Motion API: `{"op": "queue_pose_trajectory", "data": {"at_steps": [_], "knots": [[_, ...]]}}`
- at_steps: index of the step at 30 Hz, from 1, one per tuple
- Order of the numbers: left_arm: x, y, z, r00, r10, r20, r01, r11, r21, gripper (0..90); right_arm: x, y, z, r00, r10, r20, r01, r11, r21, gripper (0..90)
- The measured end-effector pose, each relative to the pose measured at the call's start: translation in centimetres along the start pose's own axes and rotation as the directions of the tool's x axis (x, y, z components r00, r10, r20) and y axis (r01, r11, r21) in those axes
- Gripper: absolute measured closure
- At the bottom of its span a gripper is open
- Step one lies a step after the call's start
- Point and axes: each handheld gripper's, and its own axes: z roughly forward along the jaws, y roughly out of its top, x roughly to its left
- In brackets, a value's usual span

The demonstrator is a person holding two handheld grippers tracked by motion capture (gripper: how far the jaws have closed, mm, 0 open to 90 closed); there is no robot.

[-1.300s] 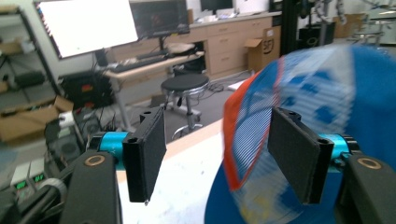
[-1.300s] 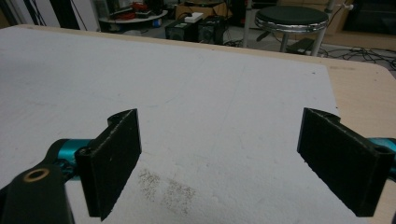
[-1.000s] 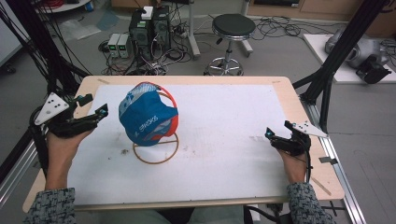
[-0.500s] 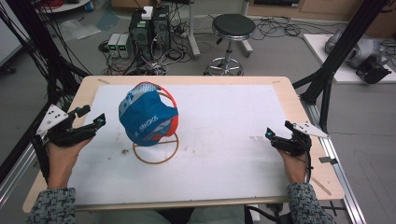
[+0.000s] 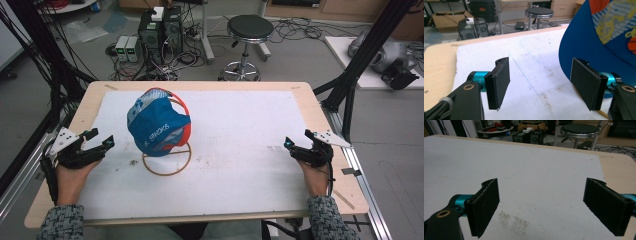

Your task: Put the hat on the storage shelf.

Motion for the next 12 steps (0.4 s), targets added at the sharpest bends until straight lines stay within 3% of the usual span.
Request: {"op": "queue_pose_trajectory", "data": {"at_steps": [12], "knots": [[0.22,-0.53,0.15,0.9999,-0.01,0.005,0.01,0.9998,0.018,30.0,-0.06,0.01,0.0,1.0,0.001,0.001,-0.001,1.0,-0.001,12.7]]}}
